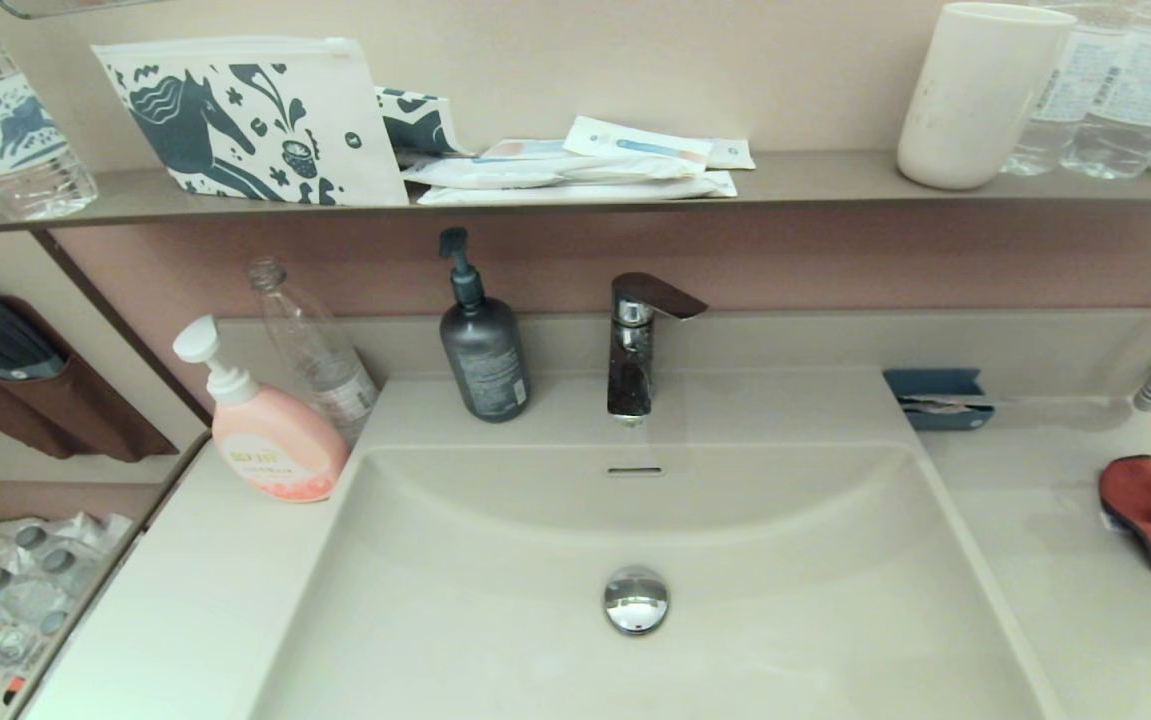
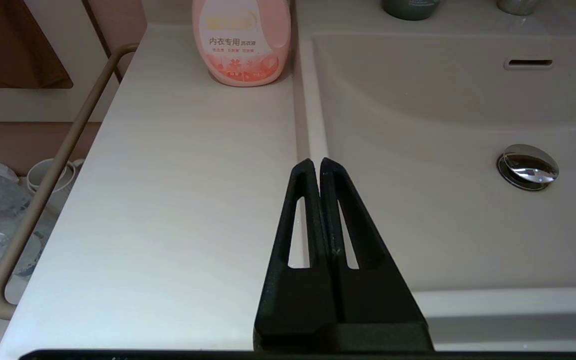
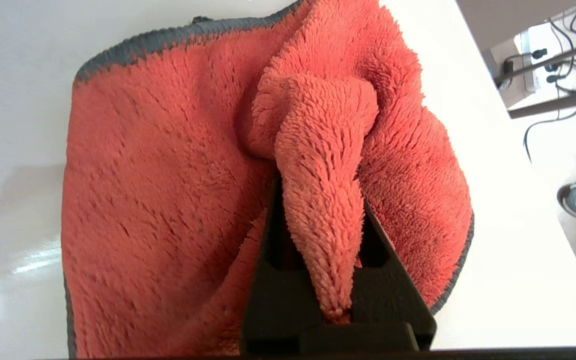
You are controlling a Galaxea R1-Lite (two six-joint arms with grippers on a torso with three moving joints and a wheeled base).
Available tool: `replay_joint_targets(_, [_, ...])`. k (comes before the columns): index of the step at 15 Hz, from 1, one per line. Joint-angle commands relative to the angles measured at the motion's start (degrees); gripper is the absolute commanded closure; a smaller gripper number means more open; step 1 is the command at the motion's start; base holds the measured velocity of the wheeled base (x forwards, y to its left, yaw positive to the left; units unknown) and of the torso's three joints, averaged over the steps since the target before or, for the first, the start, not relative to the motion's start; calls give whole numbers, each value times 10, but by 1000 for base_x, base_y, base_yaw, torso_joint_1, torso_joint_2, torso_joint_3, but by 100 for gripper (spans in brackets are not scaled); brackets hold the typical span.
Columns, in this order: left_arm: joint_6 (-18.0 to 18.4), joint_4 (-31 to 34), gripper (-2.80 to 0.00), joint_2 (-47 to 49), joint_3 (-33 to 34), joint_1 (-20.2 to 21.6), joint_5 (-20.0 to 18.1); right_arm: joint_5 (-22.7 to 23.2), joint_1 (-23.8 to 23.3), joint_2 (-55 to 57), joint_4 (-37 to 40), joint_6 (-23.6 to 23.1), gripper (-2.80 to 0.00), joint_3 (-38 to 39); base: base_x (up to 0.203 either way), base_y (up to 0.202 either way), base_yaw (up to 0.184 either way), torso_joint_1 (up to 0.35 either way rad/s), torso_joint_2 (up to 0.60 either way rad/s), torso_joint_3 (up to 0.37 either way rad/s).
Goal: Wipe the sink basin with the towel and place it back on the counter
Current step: Wipe the sink
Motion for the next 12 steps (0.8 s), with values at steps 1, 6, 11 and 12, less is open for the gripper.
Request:
replay_joint_targets(1, [0, 0, 0, 0, 0, 0, 0, 1, 6, -21, -4, 0, 0, 10, 0, 0, 0, 0, 0, 0])
replay_joint_targets(6, [0, 0, 0, 0, 0, 0, 0, -1, 100, -41, -5, 38, 0, 64, 0, 0, 0, 0, 0, 0])
replay_joint_targets(11, [0, 0, 0, 0, 0, 0, 0, -35, 248, -55, -5, 114, 0, 116, 0, 0, 0, 0, 0, 0])
replay_joint_targets(12, [0, 0, 0, 0, 0, 0, 0, -47, 276, -59, -5, 126, 0, 127, 0, 0, 0, 0, 0, 0])
